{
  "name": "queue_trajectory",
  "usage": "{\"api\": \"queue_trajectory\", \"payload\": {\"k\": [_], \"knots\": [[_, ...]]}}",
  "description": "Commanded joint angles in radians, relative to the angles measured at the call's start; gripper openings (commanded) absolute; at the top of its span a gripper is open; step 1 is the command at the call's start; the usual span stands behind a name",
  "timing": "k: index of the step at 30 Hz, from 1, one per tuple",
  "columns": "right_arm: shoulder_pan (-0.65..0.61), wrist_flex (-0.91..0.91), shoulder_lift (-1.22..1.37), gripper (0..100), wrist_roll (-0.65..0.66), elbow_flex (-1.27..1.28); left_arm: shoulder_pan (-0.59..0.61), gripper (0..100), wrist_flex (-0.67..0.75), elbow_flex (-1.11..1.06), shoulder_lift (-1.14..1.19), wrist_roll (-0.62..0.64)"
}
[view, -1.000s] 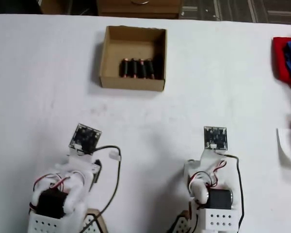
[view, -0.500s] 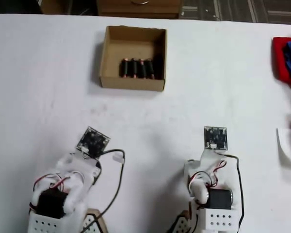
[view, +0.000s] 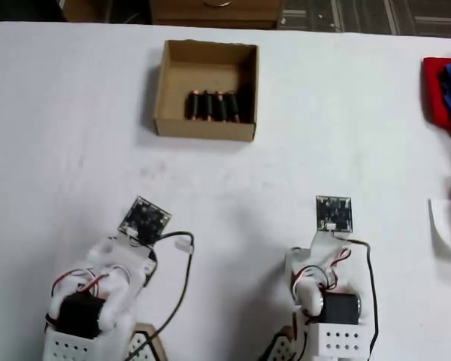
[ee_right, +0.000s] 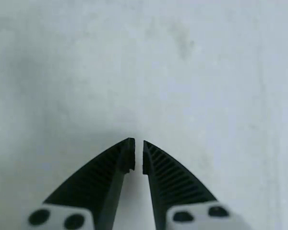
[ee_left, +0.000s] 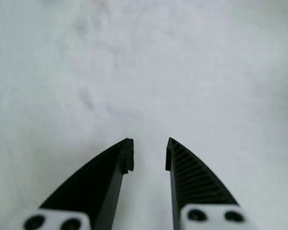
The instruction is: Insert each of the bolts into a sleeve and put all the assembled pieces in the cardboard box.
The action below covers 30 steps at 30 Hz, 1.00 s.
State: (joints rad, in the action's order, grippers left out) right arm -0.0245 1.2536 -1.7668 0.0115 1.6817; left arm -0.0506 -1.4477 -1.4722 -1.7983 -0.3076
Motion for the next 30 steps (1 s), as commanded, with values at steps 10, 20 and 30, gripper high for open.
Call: {"api": "queue_trajectory", "payload": {"k": [10,20,30], "knots": [[-0.002,0.005,-0.018,2.2,0.005,0.011,-0.006,13,0.005,0.027,-0.028,-0.012],[-0.002,0.005,-0.018,2.2,0.005,0.011,-0.014,14,0.068,-0.024,-0.028,-0.012],[-0.002,0.005,-0.018,2.2,0.005,0.011,0.040,13,0.118,-0.058,-0.028,-0.006]]}}
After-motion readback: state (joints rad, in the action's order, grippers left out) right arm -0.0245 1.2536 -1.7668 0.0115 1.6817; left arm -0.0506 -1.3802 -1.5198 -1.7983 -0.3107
